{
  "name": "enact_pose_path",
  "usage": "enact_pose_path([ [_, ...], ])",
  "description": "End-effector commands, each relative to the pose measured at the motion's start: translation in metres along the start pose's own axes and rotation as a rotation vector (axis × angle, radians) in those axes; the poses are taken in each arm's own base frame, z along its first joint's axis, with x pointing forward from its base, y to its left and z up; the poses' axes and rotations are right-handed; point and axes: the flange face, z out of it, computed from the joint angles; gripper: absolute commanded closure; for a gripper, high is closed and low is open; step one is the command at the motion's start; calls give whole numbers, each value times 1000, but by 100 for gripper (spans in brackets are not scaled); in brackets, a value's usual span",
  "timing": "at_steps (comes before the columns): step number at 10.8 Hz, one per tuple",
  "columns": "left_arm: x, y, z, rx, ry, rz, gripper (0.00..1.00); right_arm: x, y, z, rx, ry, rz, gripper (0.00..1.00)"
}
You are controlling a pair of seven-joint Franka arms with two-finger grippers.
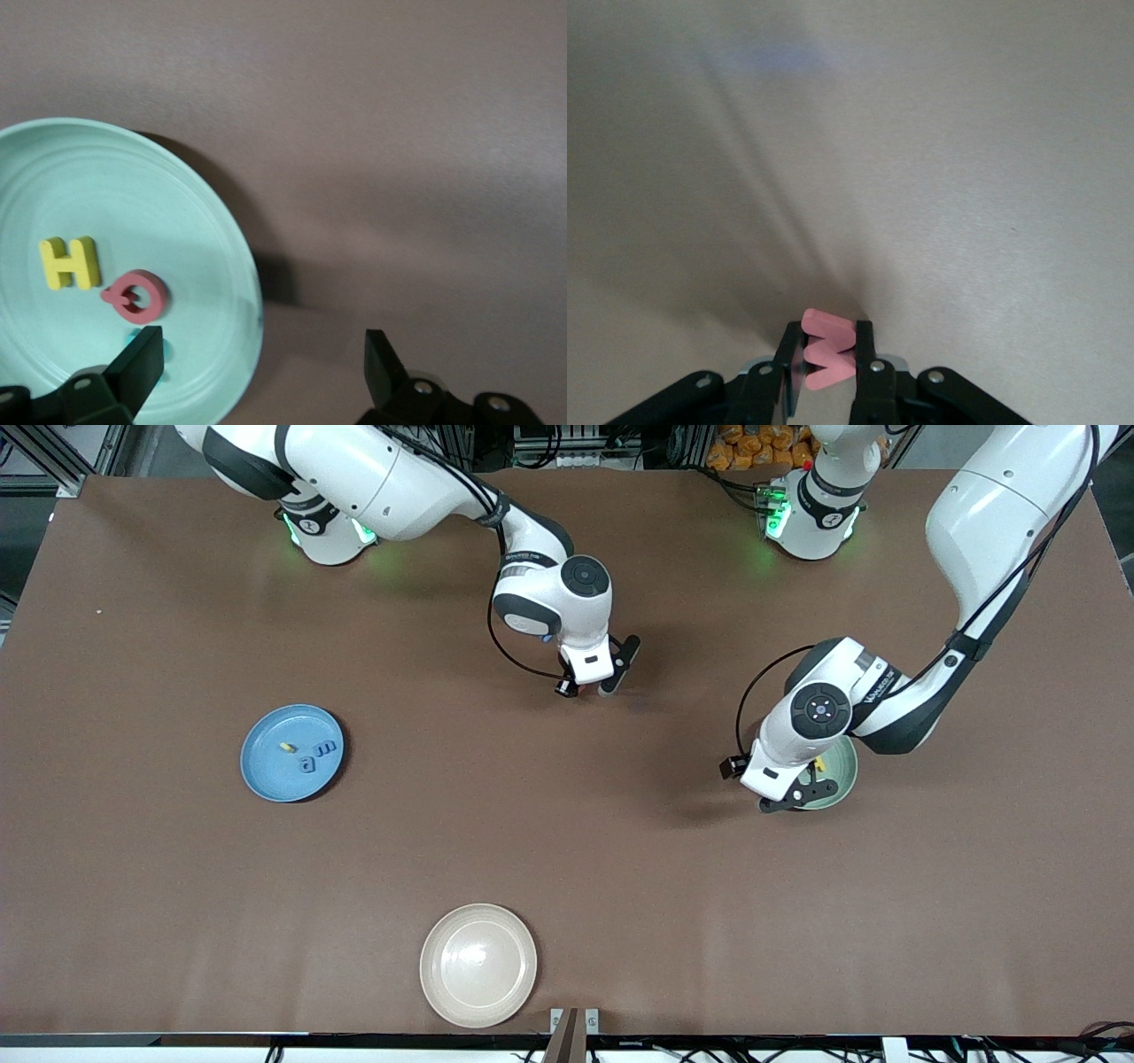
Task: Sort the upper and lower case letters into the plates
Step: 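Grasp the pink w with the right gripper, then place the w on the blue plate while the left gripper grasps the M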
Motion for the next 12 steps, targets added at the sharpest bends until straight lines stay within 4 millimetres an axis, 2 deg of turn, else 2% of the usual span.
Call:
enact_pose_path([
  [1, -6, 11, -6, 5, -10, -32, 0, -1, 31, -28, -15, 27, 78, 100],
  [3, -13, 23, -15, 3, 6, -31, 0, -10, 71, -61, -6, -5, 147, 100],
  [5, -47, 59, -15, -1, -3, -29, 0, -32, 120, -102, 26, -66, 162, 100],
  [7, -92, 105, -16, 1, 3, -51, 0, -61, 167, -132, 9, -134, 167, 100],
  [9, -158, 157, -19, 4, 21, -99, 0, -103, 218, -153, 21, -251, 286, 100],
  [10, -184, 177, -22, -1, 30, -116, 0, -126, 242, -160, 17, -301, 327, 100],
  [12, -240, 218, -32, -28, 13, -74, 0, -166, 285, -154, 16, -405, 436, 100],
])
